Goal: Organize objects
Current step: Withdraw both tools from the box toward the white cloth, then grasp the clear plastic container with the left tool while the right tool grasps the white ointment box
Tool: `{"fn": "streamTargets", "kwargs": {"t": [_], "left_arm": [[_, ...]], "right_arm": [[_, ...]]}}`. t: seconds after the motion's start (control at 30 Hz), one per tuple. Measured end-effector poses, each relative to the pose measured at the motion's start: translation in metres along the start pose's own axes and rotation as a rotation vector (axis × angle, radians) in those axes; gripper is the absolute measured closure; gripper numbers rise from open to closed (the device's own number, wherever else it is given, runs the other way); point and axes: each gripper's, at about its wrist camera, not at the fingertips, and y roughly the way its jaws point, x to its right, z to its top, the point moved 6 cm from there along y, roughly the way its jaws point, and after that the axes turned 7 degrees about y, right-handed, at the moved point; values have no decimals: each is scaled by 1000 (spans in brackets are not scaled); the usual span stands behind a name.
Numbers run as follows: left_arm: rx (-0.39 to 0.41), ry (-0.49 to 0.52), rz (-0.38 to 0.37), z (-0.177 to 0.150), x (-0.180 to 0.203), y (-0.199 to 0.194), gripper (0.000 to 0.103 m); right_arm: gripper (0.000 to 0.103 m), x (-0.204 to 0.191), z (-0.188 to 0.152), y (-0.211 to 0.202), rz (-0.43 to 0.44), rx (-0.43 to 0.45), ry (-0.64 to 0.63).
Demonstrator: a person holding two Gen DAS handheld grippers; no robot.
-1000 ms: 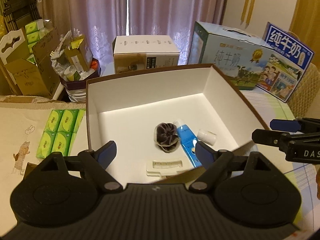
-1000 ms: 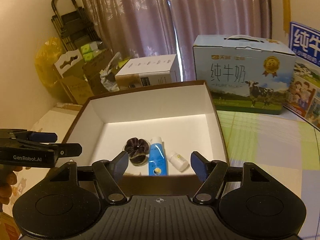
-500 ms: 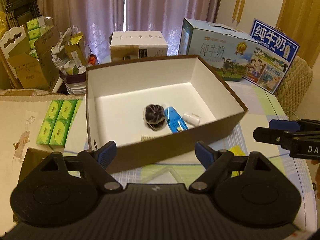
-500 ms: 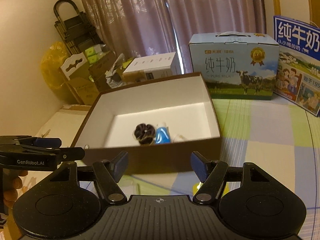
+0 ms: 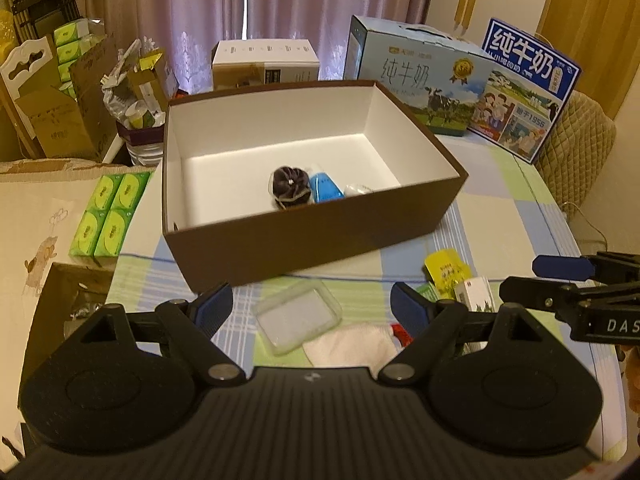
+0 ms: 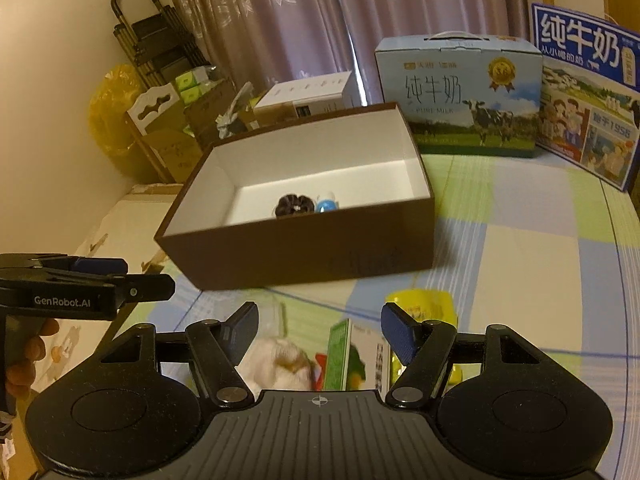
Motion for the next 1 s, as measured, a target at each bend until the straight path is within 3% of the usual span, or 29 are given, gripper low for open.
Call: {"fn": "streamTargets", "kwargs": {"t": [0.57, 0.83, 1.0], "left_arm": [[-68, 6, -1, -46, 14, 2, 19], [-99, 0, -7, -63, 16, 11, 19], [-113, 1, -7, -67, 16, 18, 19]], "right_arm": [[37, 1, -55, -3, -51, -43, -36], [38, 0, -68, 6, -101, -39, -102], [39, 11, -68, 10, -124, -39, -71]]}}
